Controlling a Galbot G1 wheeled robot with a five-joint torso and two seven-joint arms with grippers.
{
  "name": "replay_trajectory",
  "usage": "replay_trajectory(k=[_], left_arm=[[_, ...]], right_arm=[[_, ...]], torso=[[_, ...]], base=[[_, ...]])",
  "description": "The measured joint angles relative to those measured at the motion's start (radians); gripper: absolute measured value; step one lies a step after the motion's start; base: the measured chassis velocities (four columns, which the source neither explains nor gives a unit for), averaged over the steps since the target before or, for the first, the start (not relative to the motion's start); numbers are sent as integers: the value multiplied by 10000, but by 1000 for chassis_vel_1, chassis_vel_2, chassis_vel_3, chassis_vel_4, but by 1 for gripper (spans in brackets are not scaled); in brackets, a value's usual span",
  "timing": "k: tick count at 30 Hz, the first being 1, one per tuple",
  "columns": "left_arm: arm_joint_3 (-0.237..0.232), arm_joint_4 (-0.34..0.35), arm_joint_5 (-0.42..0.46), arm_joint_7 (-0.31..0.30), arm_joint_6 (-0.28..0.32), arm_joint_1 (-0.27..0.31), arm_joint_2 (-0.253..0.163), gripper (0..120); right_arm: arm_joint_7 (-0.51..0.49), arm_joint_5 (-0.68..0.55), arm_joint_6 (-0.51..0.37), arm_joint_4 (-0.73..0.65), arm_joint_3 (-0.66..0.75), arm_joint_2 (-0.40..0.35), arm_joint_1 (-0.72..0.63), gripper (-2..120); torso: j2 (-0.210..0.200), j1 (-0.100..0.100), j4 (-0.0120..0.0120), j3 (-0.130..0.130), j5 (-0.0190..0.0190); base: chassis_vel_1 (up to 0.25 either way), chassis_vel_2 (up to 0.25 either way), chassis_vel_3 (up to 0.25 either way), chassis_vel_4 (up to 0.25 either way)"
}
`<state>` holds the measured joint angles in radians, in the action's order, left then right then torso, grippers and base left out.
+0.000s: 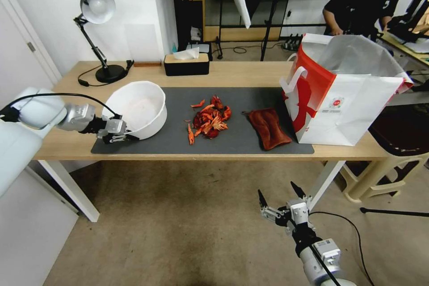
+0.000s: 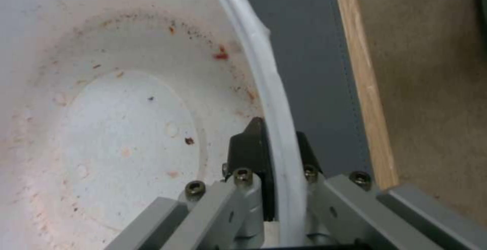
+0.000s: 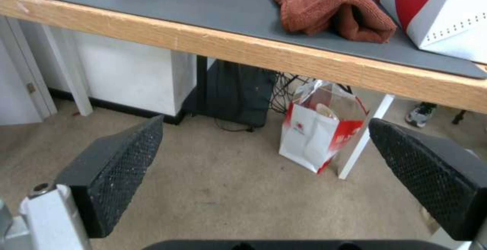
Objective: Sweep shrimp from table into container with towel, then put container into takeout bag.
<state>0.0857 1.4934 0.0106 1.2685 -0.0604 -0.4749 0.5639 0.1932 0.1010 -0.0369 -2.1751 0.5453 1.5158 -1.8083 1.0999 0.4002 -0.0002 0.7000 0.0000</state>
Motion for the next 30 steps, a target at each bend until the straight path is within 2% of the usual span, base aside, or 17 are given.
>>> replay_trajectory(k=[2, 3, 6, 7, 10, 11, 13, 14, 15, 18, 19, 23, 24, 27, 28, 30], left_arm=[[391, 326, 58, 37, -182, -272, -130, 0], [391, 326, 58, 37, -182, -272, -130, 0], [1224, 1191, 151, 96, -541, -1013, -400, 0], [1224, 1191, 151, 96, -541, -1013, -400, 0], [1785, 2361, 302, 160, -1061, -1765, -650, 0], [1785, 2361, 302, 160, -1061, -1765, -650, 0], [1987, 3066, 338, 172, -1232, -2161, -796, 0], [2147, 3661, 424, 207, -1317, -2486, -918, 0], [2147, 3661, 424, 207, -1317, -2486, -918, 0], [2353, 4943, 497, 378, -1482, -3407, -1160, 0], [2353, 4943, 497, 378, -1482, -3407, -1160, 0], [2435, 6419, 67, 672, -1686, -4509, -1313, 0], [2435, 6419, 67, 672, -1686, -4509, -1313, 0], [2440, 7206, -400, 888, -1748, -5273, -1311, 0], [2440, 7206, -400, 888, -1748, -5273, -1311, 0], [2418, 7378, -856, 1010, -1942, -5829, -1230, 0]], right_arm=[[7, 3, 9, 3, -12, 3, 0, 100], [7, 3, 9, 3, -12, 3, 0, 100], [15, 17, 20, 5, -31, 18, -5, 100], [15, 17, 20, 5, -31, 18, -5, 100], [23, 31, 23, -2, -35, 23, -8, 100], [23, 31, 23, -2, -35, 23, -8, 100], [32, 34, 23, -18, -30, 25, -13, 100], [38, 37, 24, -32, -23, 35, -17, 100], [38, 37, 24, -32, -23, 35, -17, 100], [42, 66, 24, -66, -10, 75, -33, 100], [42, 66, 24, -66, -10, 75, -33, 100], [45, 91, 24, -105, 47, 109, -50, 100], [45, 91, 24, -105, 47, 109, -50, 100], [45, 82, 24, -141, 122, 116, -53, 100], [45, 82, 24, -141, 122, 116, -53, 100], [53, 41, 24, -185, 187, 116, -62, 100]], torso=[[0, 0, 2, 1, -1], [0, 0, 2, 1, -1], [0, -1, 4, 0, -1], [0, -1, 4, 0, -1], [1, -2, 2, 0, 0], [1, -2, 2, 0, 0], [0, -2, 0, 0, 0], [0, -2, 0, 0, 1], [0, -2, 0, 0, 1], [1, -3, 3, -1, 1], [1, -3, 3, -1, 1], [2, -2, 3, -1, 2], [2, -2, 3, -1, 2], [1, -3, 2, -1, 3], [1, -3, 2, -1, 3], [1, -3, 2, -1, 3]], base=[[0, 0, 0, 0], [0, 0, 0, 0], [0, 0, 0, 0], [0, 0, 0, 0], [0, 0, 0, 0], [0, 0, 0, 0], [0, 0, 0, 0], [0, 0, 0, 0], [0, 0, 0, 0], [0, 0, 0, 0], [0, 0, 0, 0], [0, 0, 0, 0], [0, 0, 0, 0], [0, 0, 0, 0], [0, 0, 0, 0], [0, 0, 0, 0]])
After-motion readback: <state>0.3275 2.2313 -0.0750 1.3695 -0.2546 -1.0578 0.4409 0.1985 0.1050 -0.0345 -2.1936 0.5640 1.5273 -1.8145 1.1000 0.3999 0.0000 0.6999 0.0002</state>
